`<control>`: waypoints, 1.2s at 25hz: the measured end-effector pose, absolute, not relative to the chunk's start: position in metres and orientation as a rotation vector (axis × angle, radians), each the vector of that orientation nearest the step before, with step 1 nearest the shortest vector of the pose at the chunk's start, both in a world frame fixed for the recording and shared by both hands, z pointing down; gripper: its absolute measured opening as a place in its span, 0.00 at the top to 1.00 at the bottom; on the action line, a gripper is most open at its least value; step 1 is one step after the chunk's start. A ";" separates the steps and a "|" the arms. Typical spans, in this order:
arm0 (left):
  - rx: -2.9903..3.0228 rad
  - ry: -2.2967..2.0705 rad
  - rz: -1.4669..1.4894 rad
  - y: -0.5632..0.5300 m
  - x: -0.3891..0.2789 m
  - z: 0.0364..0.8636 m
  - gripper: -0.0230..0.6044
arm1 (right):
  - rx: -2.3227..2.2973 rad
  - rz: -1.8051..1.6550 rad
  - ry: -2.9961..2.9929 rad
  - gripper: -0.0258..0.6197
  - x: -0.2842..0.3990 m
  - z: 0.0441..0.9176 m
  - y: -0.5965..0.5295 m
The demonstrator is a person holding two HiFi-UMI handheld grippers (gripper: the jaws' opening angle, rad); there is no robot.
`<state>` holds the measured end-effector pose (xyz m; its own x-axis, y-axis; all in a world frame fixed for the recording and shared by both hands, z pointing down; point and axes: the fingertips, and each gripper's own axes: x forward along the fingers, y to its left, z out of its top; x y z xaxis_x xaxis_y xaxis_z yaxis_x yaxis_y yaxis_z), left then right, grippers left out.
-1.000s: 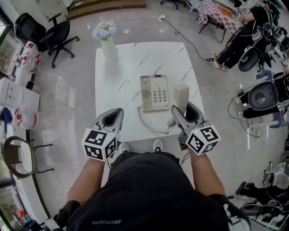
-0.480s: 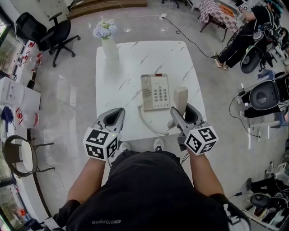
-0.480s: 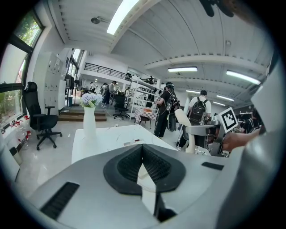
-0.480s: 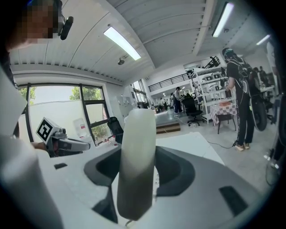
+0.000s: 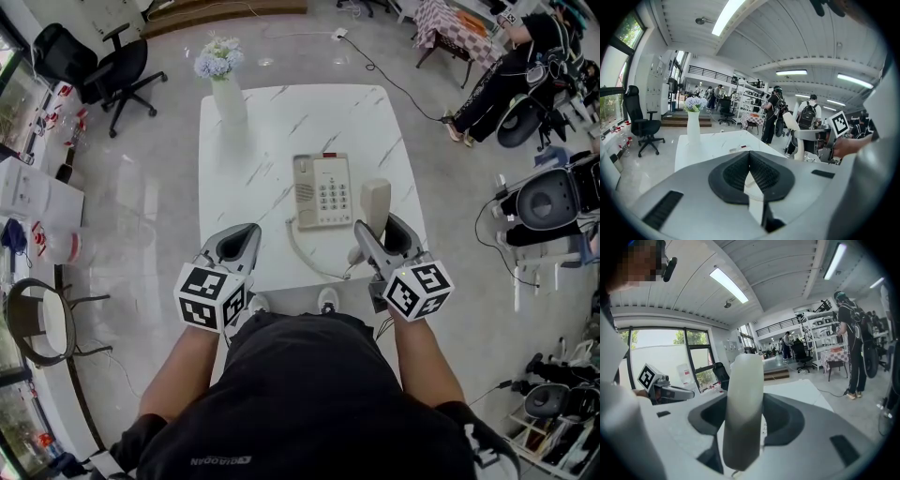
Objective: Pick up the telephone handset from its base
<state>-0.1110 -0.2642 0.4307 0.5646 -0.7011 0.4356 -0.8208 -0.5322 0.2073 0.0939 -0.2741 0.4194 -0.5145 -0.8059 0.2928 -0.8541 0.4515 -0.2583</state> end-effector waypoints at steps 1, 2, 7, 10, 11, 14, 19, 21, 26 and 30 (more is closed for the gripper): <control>2.413 -1.234 0.424 -0.264 -0.111 0.431 0.96 | 1.476 0.571 -2.565 0.61 0.094 0.420 -0.274; 2.414 -1.234 0.425 -0.264 -0.110 0.431 0.96 | 1.476 0.571 -2.565 0.61 0.094 0.420 -0.274; 2.414 -1.235 0.425 -0.263 -0.111 0.430 0.96 | 1.472 0.570 -2.566 0.61 0.093 0.420 -0.273; 2.415 -1.236 0.426 -0.263 -0.111 0.430 0.96 | 1.473 0.572 -2.562 0.61 0.093 0.421 -0.273; 2.414 -1.236 0.426 -0.264 -0.110 0.430 0.96 | 1.474 0.572 -2.561 0.61 0.094 0.421 -0.273; 2.415 -1.235 0.426 -0.264 -0.110 0.430 0.96 | 1.474 0.573 -2.560 0.61 0.093 0.421 -0.274; 2.415 -1.233 0.426 -0.266 -0.110 0.431 0.96 | 1.469 0.568 -2.557 0.61 0.093 0.424 -0.275; 2.415 -1.236 0.428 -0.267 -0.110 0.432 0.96 | 1.466 0.571 -2.558 0.61 0.093 0.425 -0.275; 2.415 -1.247 0.429 -0.269 -0.111 0.430 0.96 | 1.458 0.579 -2.559 0.61 0.093 0.426 -0.275; 2.414 -1.247 0.428 -0.269 -0.112 0.430 0.96 | 1.452 0.579 -2.559 0.61 0.091 0.427 -0.275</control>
<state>-0.1117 -0.2691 0.4305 0.5578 -0.7064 0.4357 -0.8251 -0.5290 0.1987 0.0913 -0.2754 0.4270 -0.5230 -0.7950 0.3074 -0.8499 0.4591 -0.2586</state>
